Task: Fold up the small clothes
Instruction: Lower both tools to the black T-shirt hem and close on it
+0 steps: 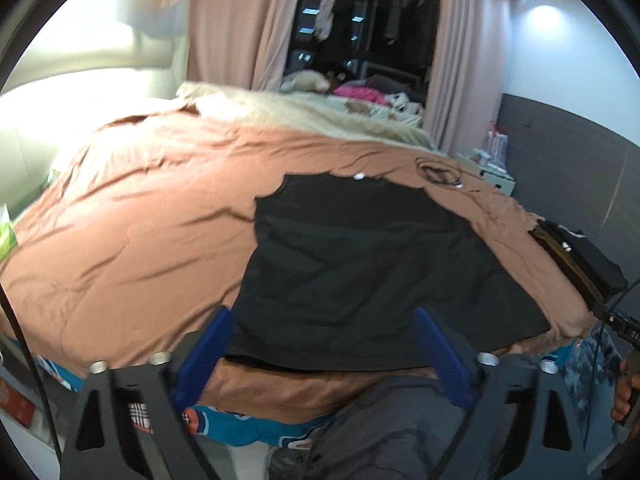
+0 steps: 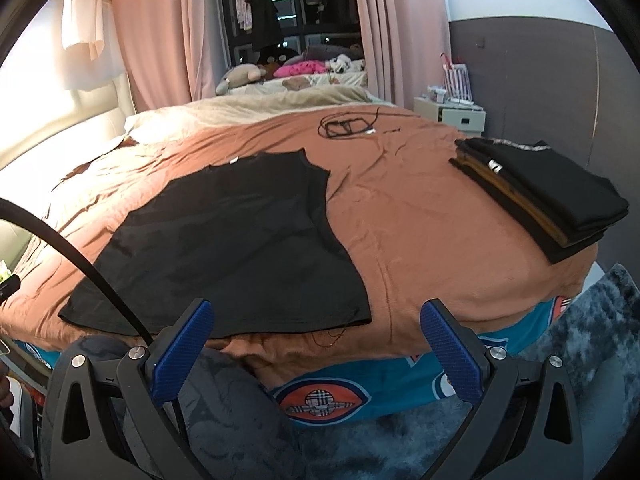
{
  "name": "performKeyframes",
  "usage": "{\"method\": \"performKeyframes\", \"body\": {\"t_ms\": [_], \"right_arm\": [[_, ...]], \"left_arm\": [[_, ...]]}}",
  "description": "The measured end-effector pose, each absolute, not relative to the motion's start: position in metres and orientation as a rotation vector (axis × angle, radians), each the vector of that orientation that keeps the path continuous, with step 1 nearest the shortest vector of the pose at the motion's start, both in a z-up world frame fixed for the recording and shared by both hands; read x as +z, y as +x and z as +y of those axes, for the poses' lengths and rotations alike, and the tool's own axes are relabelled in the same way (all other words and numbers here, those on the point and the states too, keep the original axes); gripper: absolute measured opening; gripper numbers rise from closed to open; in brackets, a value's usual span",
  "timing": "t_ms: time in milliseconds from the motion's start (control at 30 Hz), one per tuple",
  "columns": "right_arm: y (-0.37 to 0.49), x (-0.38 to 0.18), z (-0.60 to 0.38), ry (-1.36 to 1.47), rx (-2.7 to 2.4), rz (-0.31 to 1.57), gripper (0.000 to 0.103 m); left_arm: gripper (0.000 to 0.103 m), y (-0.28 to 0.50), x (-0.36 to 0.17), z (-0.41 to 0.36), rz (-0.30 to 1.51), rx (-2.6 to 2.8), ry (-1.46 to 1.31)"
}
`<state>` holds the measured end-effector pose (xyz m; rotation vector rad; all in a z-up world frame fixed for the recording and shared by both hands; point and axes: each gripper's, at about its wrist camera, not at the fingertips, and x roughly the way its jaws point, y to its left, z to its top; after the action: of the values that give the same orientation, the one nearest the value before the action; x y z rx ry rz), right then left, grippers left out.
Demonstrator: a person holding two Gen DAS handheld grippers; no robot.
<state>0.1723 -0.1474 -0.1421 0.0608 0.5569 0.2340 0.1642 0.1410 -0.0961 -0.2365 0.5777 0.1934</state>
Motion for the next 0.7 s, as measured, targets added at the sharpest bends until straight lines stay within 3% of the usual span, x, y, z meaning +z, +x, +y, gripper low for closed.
{"method": "performKeyframes", "body": {"t_ms": [167,300,533,700], "right_arm": [[0.200,-0.146,-0.152,0.077,0.245,0.624,0.077],[0.219,-0.148,-0.157,0.081,0.246,0.665,0.068],[0.248,-0.151,-0.157,0.072,0.251,0.718,0.052],[0.259,-0.153,-0.164,0.088,0.243,0.753,0.046]], "left_arm": [[0.069,0.185,-0.120,0.164,0.652,0.228,-0.275],[0.055,0.198,-0.138,0.176,0.709,0.236,-0.283],[0.051,0.205,-0.166,0.201,0.767,0.282,-0.312],[0.036,0.202,-0.185,0.221,0.812,0.317,-0.365]]}}
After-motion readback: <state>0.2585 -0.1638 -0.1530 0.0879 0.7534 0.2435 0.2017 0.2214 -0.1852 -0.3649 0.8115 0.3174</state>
